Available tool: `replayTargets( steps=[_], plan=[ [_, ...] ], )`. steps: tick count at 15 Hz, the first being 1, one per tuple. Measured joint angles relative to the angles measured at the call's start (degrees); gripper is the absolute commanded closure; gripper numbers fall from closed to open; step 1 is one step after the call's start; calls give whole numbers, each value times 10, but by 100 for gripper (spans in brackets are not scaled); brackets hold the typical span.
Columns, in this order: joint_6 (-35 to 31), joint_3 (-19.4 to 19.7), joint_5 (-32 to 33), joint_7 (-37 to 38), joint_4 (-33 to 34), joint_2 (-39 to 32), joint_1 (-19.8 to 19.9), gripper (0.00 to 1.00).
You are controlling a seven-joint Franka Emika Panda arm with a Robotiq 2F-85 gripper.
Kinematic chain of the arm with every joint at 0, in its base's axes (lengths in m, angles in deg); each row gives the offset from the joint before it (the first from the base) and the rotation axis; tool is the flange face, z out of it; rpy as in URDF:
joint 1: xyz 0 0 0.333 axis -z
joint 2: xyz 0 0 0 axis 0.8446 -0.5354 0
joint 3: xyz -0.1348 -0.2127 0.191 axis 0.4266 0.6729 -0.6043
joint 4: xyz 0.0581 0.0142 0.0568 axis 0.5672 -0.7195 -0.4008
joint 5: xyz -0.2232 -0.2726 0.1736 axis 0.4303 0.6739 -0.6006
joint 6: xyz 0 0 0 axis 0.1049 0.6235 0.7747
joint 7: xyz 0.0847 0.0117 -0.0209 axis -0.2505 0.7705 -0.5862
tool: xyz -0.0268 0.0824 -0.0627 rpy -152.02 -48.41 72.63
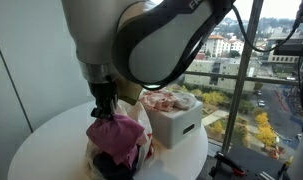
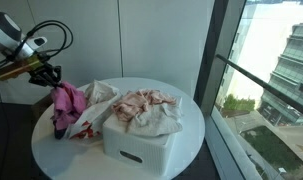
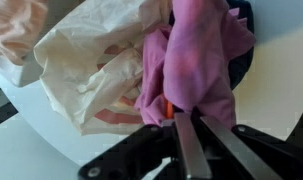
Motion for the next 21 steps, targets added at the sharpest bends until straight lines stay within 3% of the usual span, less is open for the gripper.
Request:
replayTargets(
  steps=[8,13,21],
  plan=[
    [-12,58,7,21,71,-144,-37,98],
    [-17,106,19,74,127,-180,-78,98],
    [-16,201,19,119,153,-235,-75,98]
  ],
)
